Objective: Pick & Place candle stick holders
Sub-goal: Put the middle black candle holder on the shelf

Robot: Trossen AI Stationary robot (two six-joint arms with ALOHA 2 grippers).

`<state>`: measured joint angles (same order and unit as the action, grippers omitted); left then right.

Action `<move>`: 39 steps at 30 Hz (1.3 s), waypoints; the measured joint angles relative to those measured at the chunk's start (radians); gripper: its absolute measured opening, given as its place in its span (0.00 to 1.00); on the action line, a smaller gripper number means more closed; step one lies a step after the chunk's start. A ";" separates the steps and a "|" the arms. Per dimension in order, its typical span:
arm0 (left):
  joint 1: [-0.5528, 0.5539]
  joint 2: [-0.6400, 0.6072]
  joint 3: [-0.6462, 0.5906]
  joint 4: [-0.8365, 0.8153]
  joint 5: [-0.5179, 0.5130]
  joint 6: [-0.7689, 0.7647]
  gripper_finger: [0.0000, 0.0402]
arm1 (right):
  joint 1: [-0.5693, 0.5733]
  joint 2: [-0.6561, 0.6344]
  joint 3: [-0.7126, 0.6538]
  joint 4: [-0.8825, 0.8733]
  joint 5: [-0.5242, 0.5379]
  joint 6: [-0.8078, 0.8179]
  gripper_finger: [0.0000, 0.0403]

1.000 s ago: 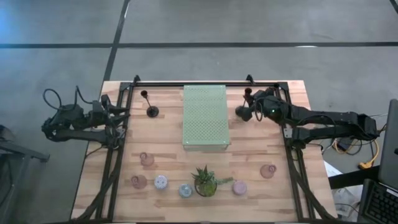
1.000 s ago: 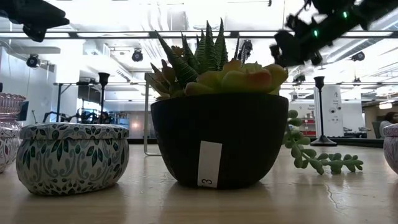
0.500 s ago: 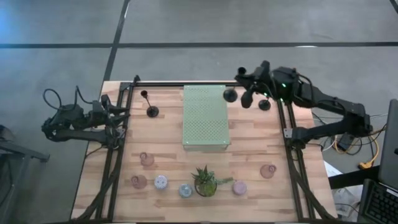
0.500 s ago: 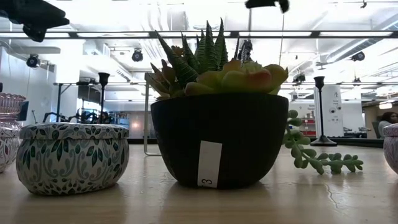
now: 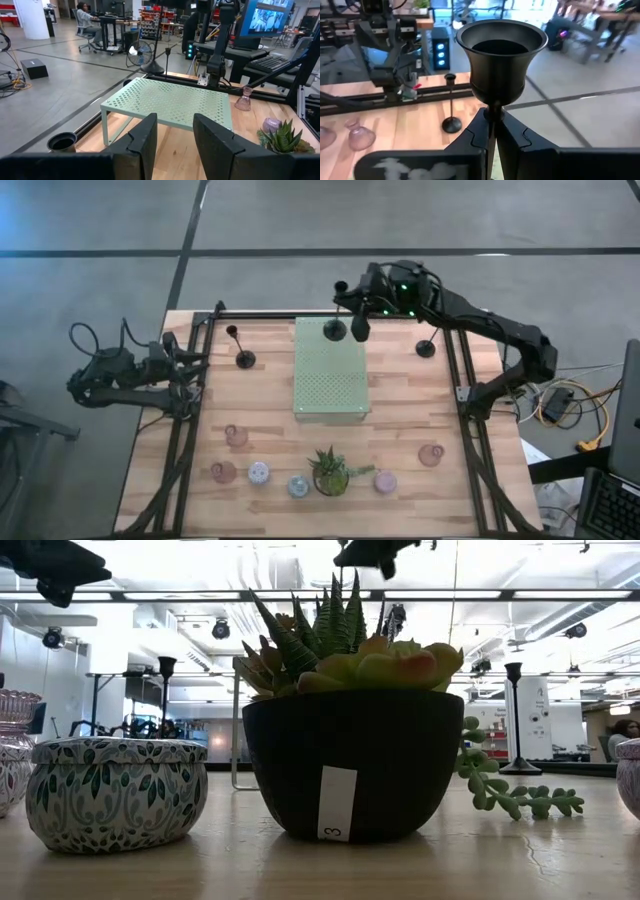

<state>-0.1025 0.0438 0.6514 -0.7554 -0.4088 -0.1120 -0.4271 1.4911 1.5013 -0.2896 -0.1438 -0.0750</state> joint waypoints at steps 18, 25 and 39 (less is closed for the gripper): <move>0.000 0.000 0.000 0.000 0.000 0.000 0.33 | -0.082 0.127 -0.005 0.103 -0.113 -0.004 0.02; 0.000 0.000 0.000 0.000 0.000 0.000 0.33 | -0.098 0.149 -0.006 0.109 -0.116 -0.008 0.02; 0.000 0.000 0.000 0.000 0.000 0.000 0.33 | -0.114 0.145 -0.035 0.111 -0.122 -0.003 0.02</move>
<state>-0.1024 0.0438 0.6514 -0.7555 -0.4088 -0.1118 -0.5415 1.6360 1.4661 -0.1785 -0.2653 -0.0780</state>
